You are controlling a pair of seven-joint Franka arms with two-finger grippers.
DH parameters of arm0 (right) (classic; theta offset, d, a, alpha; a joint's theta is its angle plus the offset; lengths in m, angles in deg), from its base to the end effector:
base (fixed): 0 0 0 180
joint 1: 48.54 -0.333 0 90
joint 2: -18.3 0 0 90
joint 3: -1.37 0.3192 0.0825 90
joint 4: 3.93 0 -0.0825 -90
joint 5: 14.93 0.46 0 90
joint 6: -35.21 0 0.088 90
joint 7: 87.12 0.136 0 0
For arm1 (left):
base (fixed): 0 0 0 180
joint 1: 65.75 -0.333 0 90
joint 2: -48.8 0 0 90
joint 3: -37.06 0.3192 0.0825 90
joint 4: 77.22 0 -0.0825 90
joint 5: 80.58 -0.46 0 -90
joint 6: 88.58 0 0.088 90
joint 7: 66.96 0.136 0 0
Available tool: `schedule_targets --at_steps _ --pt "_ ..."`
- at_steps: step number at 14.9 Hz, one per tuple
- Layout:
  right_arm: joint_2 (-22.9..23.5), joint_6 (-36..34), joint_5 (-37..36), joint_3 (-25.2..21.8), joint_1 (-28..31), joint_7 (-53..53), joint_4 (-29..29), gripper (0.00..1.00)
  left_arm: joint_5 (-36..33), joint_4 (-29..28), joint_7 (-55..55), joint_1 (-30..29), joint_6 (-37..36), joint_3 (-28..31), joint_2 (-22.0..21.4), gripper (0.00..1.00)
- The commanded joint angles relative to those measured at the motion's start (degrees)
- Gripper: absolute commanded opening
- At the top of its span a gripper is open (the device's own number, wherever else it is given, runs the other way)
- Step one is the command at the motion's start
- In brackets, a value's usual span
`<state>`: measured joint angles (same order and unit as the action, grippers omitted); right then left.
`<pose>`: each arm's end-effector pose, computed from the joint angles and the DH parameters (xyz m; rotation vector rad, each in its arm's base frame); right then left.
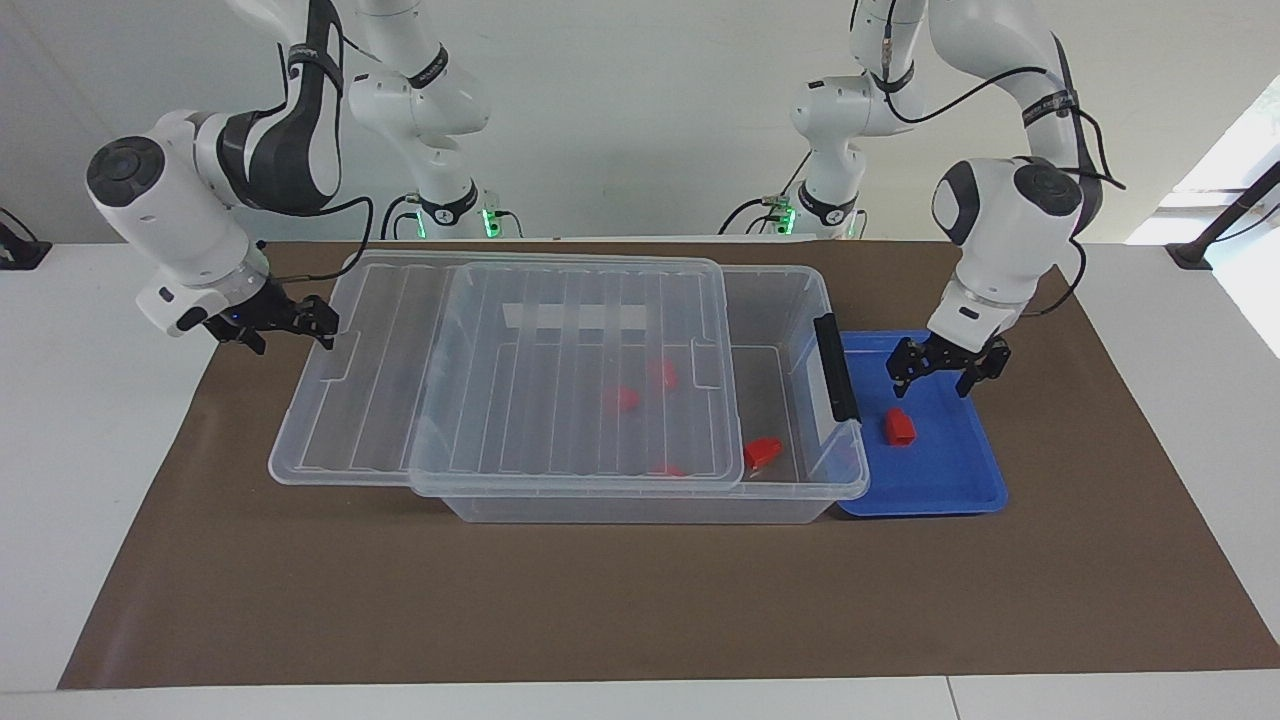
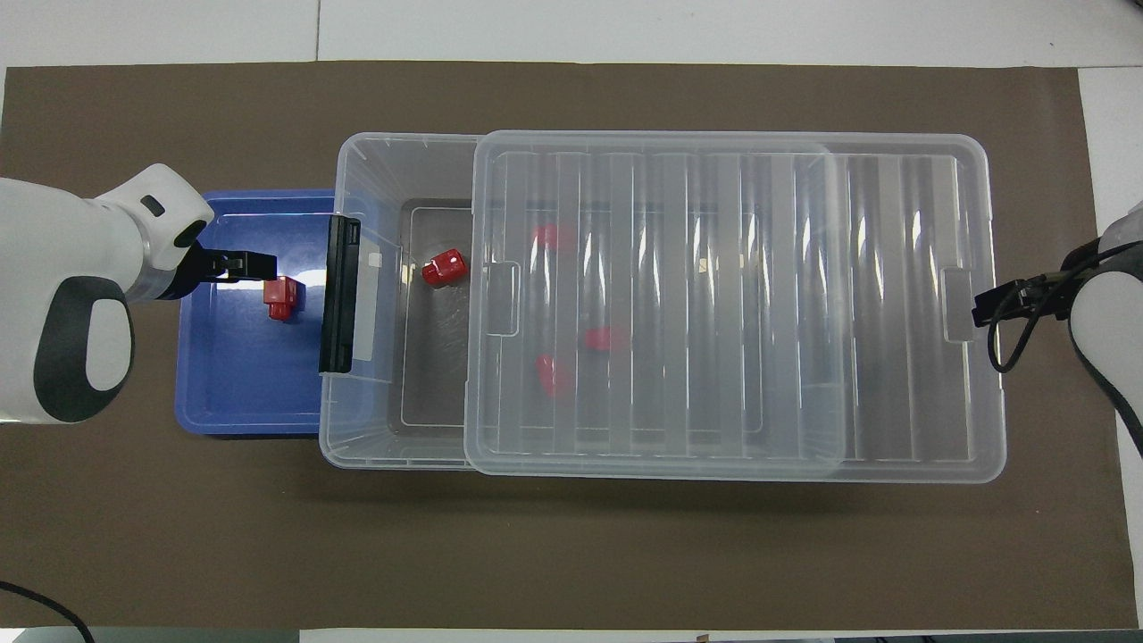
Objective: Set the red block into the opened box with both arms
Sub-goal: 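Grasp the red block on the blue tray with the left gripper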
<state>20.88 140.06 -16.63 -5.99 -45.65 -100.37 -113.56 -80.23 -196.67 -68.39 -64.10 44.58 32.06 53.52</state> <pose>0.6132 -0.1137 0.4048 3.1261 0.0963 -0.2072 0.6393 -0.0746 0.3339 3.1063 -0.1343 0.2430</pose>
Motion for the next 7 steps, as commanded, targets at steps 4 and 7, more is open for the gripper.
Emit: schedule_targets --at_steps 4,7 --pt "-1.2 1.7 -1.2 -1.9 0.5 -3.7 -1.3 1.00 0.5 -3.0 0.5 1.3 10.4 0.5 5.6 1.00" --pt "-1.2 1.7 -1.3 -3.2 0.5 -5.4 -1.2 1.00 0.5 -6.4 0.6 1.4 11.5 0.5 5.9 1.00"
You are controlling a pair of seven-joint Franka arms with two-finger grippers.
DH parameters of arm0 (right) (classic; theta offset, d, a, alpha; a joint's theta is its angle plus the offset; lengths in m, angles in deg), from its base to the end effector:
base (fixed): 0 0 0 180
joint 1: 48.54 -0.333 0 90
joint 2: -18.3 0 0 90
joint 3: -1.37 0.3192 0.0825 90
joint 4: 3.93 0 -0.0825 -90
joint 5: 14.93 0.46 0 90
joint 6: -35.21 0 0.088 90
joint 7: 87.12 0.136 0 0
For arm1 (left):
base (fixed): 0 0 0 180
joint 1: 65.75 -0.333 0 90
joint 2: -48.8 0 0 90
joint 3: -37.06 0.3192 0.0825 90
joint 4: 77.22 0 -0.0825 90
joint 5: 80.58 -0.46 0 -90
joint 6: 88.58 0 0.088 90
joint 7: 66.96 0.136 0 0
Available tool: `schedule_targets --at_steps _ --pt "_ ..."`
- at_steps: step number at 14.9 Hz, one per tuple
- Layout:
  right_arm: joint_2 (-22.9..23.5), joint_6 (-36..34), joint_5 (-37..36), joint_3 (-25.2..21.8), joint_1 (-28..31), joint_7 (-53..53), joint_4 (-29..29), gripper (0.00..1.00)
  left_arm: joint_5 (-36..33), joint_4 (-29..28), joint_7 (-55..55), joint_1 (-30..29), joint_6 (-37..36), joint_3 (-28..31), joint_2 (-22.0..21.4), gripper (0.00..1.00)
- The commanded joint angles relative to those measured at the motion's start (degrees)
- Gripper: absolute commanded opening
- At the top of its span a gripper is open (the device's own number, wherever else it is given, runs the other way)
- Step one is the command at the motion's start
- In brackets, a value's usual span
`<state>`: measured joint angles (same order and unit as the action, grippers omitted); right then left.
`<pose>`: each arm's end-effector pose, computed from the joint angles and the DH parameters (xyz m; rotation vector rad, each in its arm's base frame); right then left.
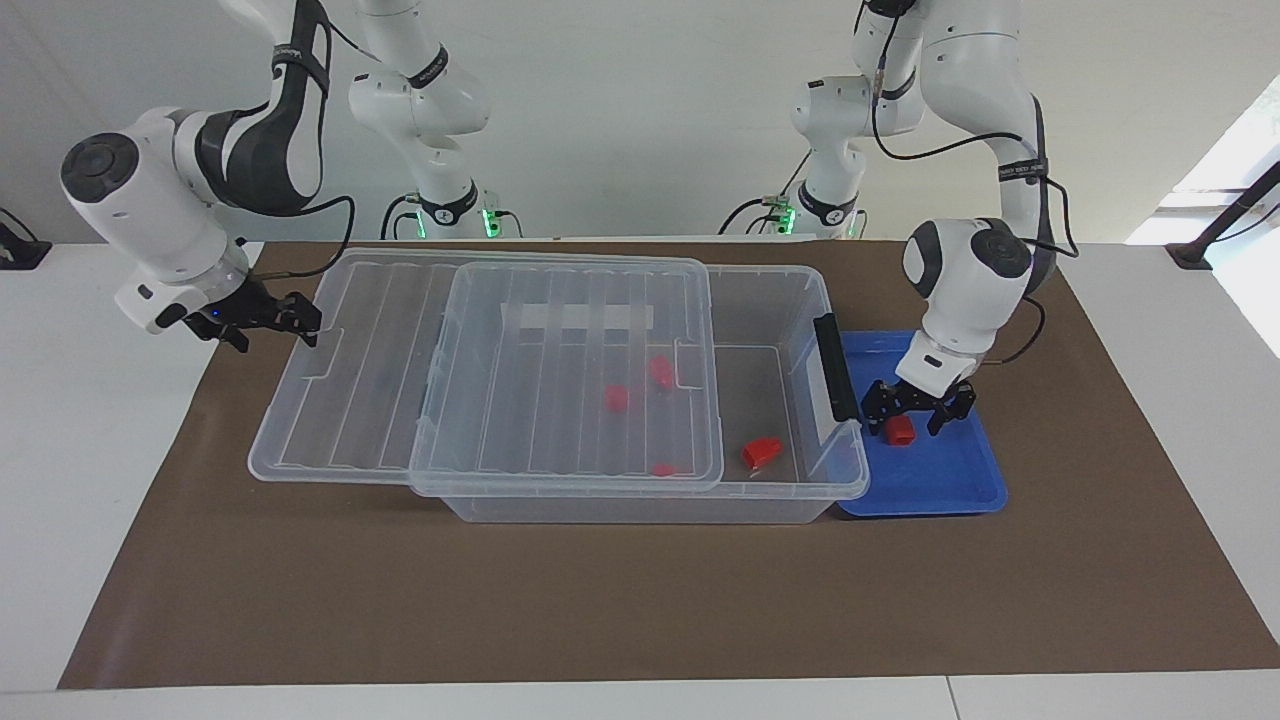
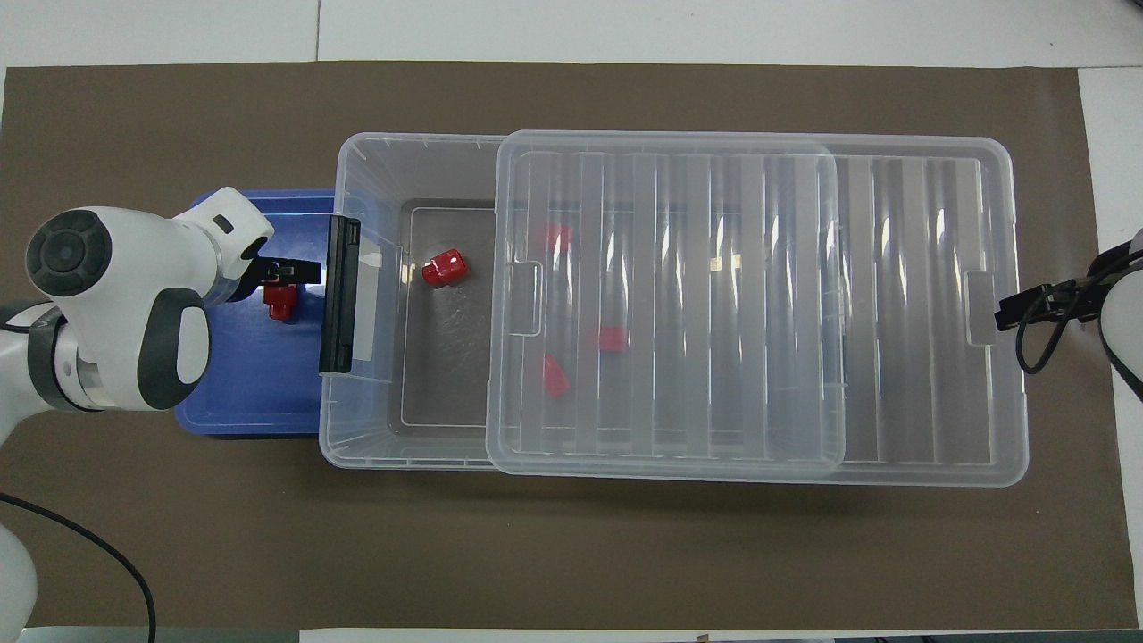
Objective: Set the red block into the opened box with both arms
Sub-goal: 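Grasp the red block on the blue tray with the left gripper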
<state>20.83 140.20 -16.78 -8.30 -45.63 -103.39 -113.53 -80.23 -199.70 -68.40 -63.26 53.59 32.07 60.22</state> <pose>0.6085 -0.1387 0.4060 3.1269 0.1164 -0.2030 0.6339 -0.0837 0.2486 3.0976 -0.1517 0.2221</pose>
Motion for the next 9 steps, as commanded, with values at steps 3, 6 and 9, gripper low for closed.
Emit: schedule_targets --at_steps 3,6,9 --pt "-1.0 1.5 -1.3 -1.5 0.4 -2.7 -1.2 1.00 0.5 -3.7 0.7 -0.1 2.1 0.6 -1.0 1.00" --pt "-1.0 1.6 -1.4 -1.7 0.5 -3.8 -1.1 1.00 0.5 -3.8 -0.7 -0.1 1.0 0.6 -1.2 0.55" --pt "-0.9 1.7 -1.5 -1.8 0.4 -3.8 -1.1 1.00 0.5 -3.5 -1.5 -0.3 -0.2 0.6 -1.4 0.00"
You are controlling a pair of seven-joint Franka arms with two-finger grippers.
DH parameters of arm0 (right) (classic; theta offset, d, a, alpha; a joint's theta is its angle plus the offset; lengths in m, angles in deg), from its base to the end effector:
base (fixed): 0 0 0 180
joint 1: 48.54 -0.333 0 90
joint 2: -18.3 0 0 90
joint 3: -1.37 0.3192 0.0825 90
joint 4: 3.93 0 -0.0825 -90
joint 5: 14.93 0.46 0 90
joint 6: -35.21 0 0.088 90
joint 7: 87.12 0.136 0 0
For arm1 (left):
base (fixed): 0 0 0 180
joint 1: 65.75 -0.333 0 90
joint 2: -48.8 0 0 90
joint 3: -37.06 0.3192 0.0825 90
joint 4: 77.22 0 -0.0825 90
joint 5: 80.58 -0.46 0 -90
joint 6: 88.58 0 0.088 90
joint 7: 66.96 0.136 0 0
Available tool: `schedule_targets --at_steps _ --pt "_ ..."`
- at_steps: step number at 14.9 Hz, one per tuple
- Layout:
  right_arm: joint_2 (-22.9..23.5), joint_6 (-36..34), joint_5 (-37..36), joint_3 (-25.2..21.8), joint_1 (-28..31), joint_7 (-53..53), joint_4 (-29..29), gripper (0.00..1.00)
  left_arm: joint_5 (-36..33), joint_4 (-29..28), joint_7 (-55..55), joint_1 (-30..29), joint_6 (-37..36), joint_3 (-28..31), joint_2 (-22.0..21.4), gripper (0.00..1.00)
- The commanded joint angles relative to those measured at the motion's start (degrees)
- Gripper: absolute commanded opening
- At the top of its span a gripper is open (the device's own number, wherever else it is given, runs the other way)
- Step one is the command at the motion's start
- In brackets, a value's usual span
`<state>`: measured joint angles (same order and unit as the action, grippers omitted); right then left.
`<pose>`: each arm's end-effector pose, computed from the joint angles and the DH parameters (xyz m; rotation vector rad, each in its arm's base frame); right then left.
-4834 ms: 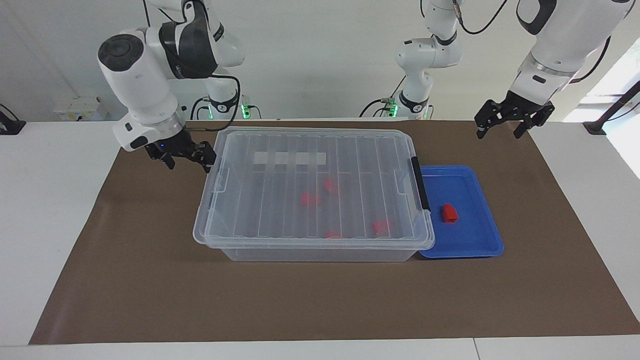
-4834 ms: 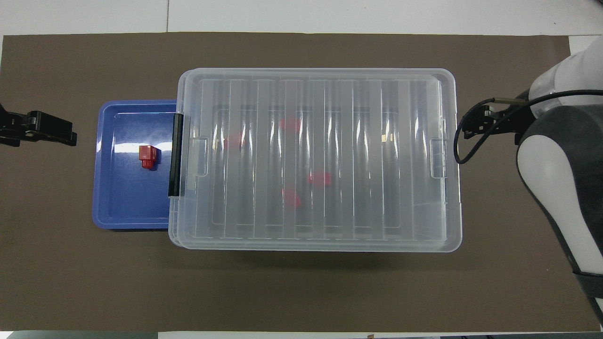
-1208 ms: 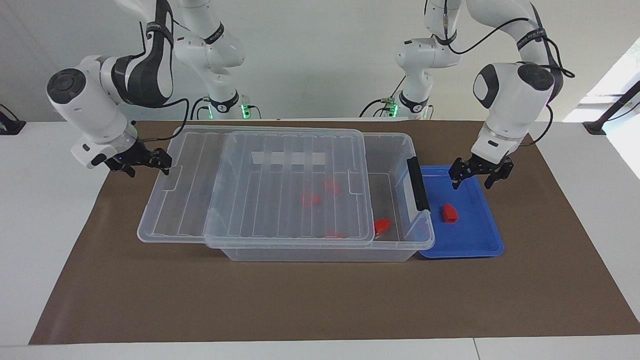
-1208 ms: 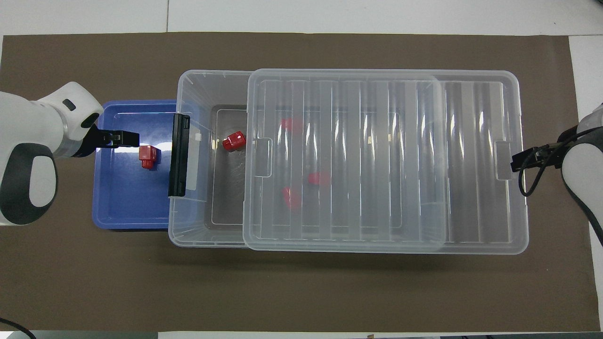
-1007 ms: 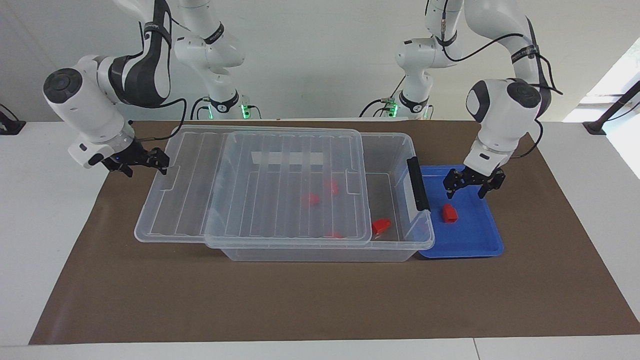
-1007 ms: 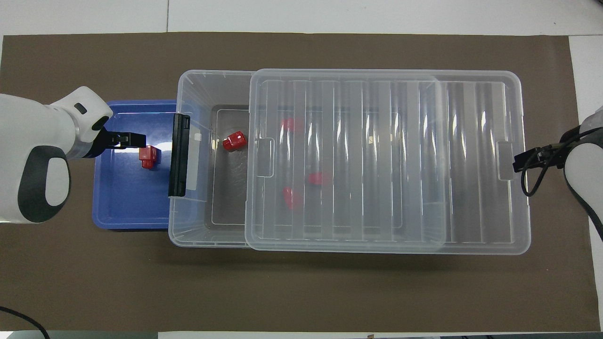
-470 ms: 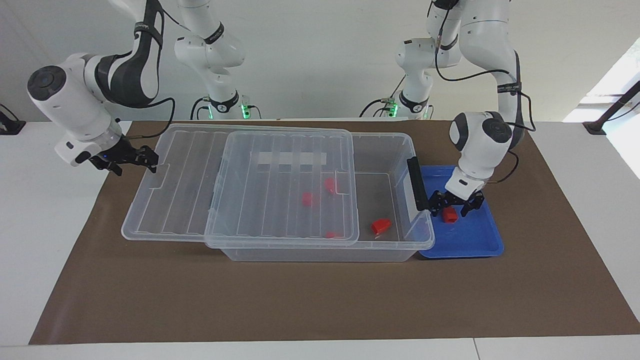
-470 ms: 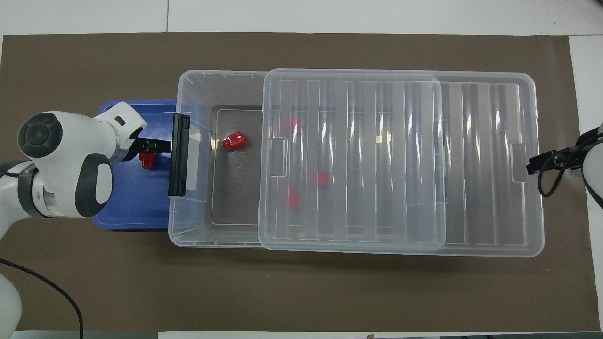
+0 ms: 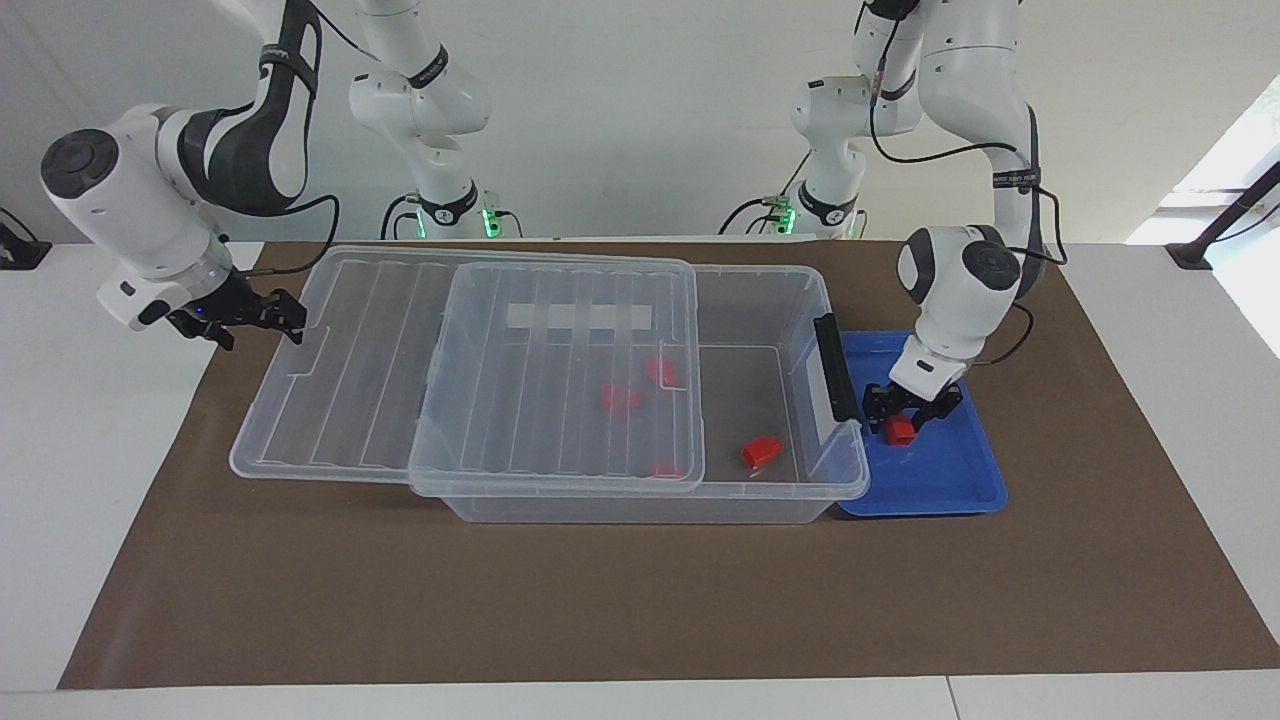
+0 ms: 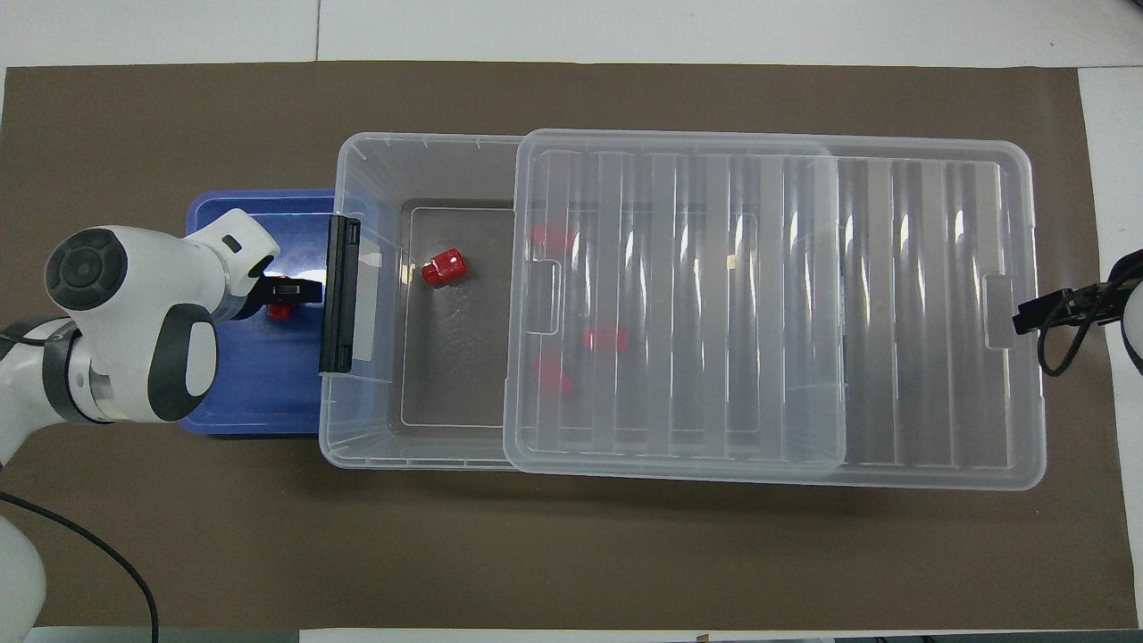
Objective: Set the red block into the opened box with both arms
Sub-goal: 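Carry the red block into the opened box and release it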
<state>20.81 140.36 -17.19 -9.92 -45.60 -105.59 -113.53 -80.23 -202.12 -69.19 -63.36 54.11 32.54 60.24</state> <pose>0.6044 -0.1569 0.4066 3.1221 0.1348 -0.2014 0.6194 -0.0758 0.2286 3.1065 -0.1159 0.1704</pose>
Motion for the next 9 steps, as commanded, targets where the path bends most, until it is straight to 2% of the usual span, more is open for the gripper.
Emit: schedule_targets --at_steps 1,3,6,9 --pt "-0.8 1.6 -1.1 -0.1 0.5 -1.7 -1.0 1.00 0.5 -0.7 -1.8 -0.3 -0.9 0.1 -1.7 0.00" --pt "-0.8 1.5 -1.1 0.0 0.5 -1.7 -1.0 1.00 0.5 -0.7 -1.8 -0.4 -2.3 0.1 -3.5 0.00" --pt "-0.7 1.5 -1.1 -0.2 0.7 -2.5 -0.9 1.00 0.5 0.8 -1.9 -0.4 -8.2 0.2 -7.9 0.00" --pt "-0.6 1.4 -1.1 -0.7 0.7 -3.0 -0.5 1.00 0.5 5.8 -2.0 -0.3 -19.0 0.1 -11.8 0.00"
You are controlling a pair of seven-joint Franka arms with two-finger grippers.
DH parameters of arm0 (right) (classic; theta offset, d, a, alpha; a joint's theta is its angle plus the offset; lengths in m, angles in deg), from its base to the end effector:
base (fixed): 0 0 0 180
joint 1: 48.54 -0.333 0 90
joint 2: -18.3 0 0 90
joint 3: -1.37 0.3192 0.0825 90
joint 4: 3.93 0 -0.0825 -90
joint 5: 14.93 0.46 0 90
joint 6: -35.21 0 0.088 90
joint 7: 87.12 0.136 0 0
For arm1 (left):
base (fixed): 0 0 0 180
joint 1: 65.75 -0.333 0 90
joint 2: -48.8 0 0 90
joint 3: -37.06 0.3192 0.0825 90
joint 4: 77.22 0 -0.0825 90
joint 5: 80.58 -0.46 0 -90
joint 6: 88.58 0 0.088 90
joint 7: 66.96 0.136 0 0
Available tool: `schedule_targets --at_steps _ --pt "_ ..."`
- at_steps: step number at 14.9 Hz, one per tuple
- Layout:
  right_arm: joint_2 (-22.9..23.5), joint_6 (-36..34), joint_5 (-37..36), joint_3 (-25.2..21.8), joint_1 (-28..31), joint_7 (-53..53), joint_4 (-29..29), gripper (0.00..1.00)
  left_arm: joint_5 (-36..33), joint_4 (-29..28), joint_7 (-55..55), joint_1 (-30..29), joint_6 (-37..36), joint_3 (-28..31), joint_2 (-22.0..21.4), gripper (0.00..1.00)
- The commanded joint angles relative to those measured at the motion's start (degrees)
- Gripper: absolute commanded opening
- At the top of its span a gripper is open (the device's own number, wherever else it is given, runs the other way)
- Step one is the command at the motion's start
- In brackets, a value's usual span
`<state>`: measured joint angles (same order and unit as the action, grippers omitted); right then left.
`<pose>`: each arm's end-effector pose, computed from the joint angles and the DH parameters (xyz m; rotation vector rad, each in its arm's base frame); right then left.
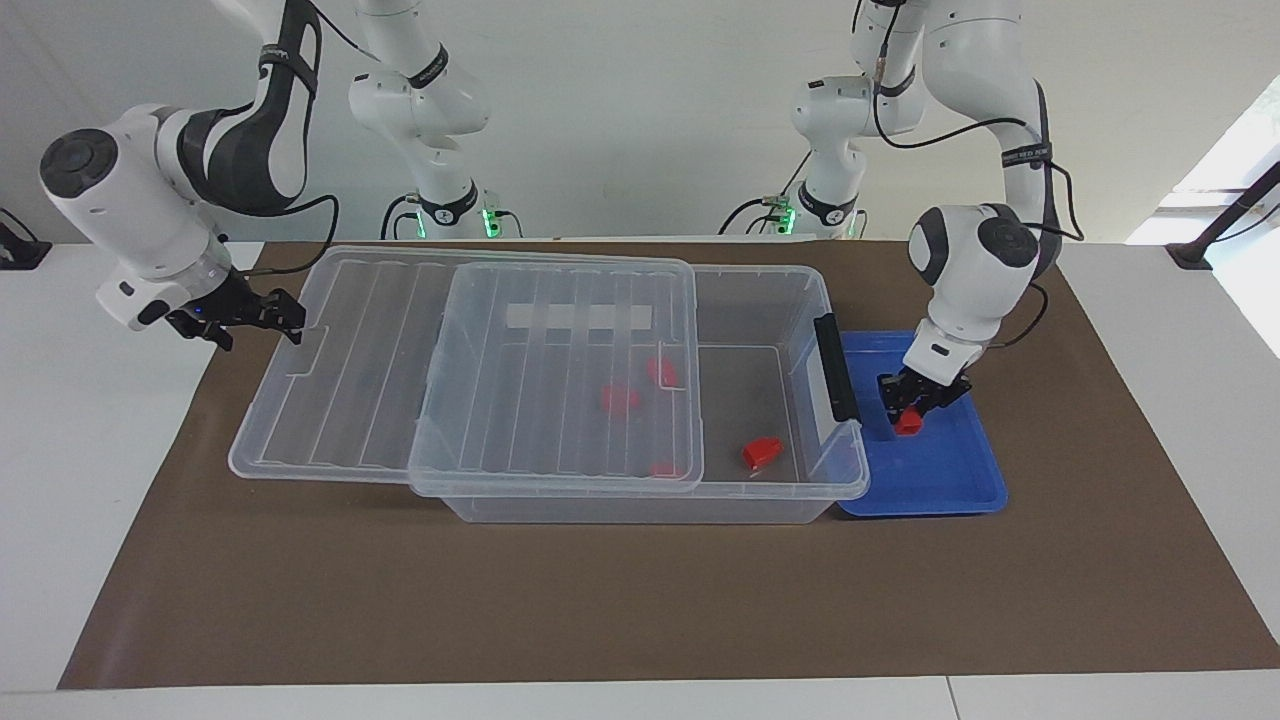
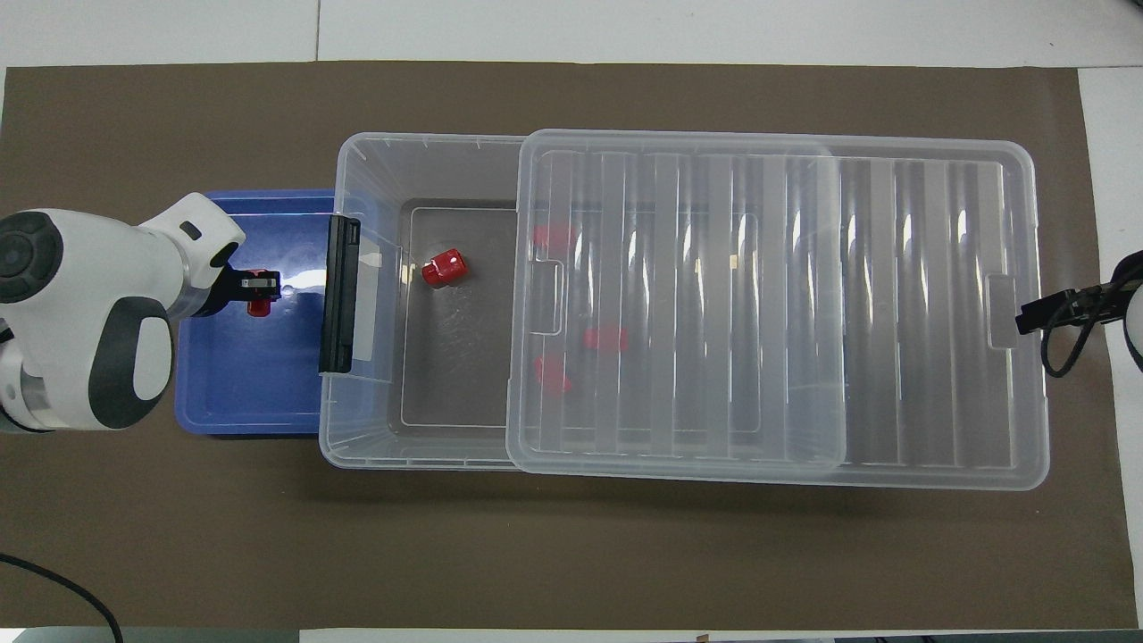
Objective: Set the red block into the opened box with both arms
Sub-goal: 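Carry the red block into the opened box and release it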
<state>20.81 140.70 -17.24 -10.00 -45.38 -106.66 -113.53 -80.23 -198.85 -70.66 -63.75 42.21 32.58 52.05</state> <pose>0.6044 -0.1604 0.4070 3.1206 0.1564 -0.1930 0.6225 -0.0709 0.3255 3.1184 -0.0693 0.1594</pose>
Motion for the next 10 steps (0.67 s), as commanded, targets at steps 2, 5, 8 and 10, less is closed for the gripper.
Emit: schedule_targets --at_steps 2,5,8,10 --pt "-0.6 1.1 -1.0 -0.8 0.4 -2.4 -0.5 1.00 0.5 5.4 -0.9 0.8 -13.1 -0.1 -5.8 0.00" --pt "-0.6 1.1 -1.0 -0.8 0.4 -2.5 -0.5 1.00 0.5 7.7 -7.3 2.1 -16.2 -2.7 -7.6 0.00" --pt "-0.3 0.3 -0.9 -0.6 0.4 -2.0 0.5 1.00 0.5 7.7 -15.0 4.8 -14.9 -5.5 -7.6 0.00" --pt "0.1 -0.3 -1.0 -0.1 0.4 -1.9 2.1 1.00 0.5 7.6 -19.7 8.9 -13.0 -5.5 -7.2 0.00"
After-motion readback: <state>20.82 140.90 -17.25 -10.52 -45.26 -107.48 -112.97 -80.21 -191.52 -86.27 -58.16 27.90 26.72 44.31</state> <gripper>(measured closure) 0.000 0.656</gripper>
